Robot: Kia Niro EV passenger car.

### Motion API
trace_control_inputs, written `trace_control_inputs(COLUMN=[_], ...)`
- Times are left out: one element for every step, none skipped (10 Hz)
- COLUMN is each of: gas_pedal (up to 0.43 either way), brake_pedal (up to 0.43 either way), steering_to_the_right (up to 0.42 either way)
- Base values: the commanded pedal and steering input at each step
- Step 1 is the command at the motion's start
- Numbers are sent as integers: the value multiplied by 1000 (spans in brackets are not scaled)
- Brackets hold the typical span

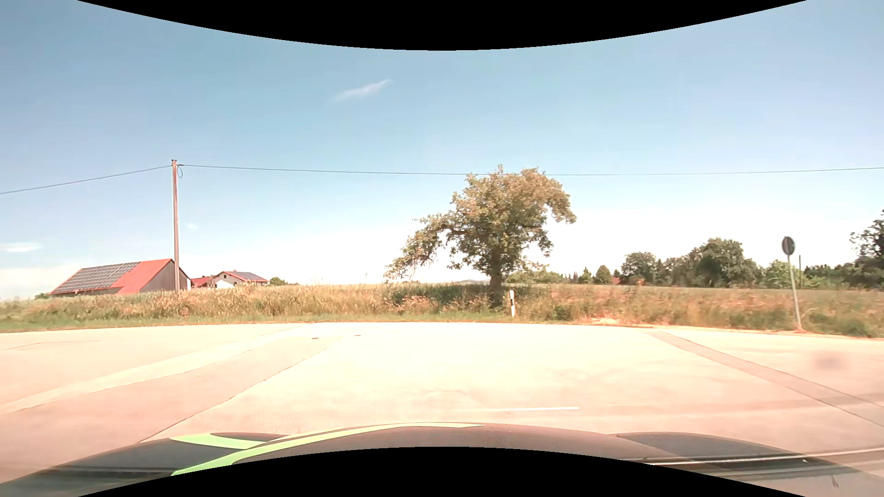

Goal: Follow the waypoints while adhering to traffic rules and regulations

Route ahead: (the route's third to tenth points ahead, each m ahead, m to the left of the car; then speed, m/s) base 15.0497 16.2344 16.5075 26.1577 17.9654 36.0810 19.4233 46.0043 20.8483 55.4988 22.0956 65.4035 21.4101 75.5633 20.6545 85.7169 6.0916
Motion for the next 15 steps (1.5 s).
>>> trace_control_inputs(gas_pedal=[0, 20, 28, 39, 47, 47, 47, 79, 87, 98, 98, 110, 118, 130, 138], brake_pedal=[0, 0, 0, 0, 0, 0, 0, 0, 0, 0, 0, 0, 0, 0, 0], steering_to_the_right=[-240, -257, -279, -299, -315, -325, -325, -324, -324, -323, -323, -322, -319, -313, -306])
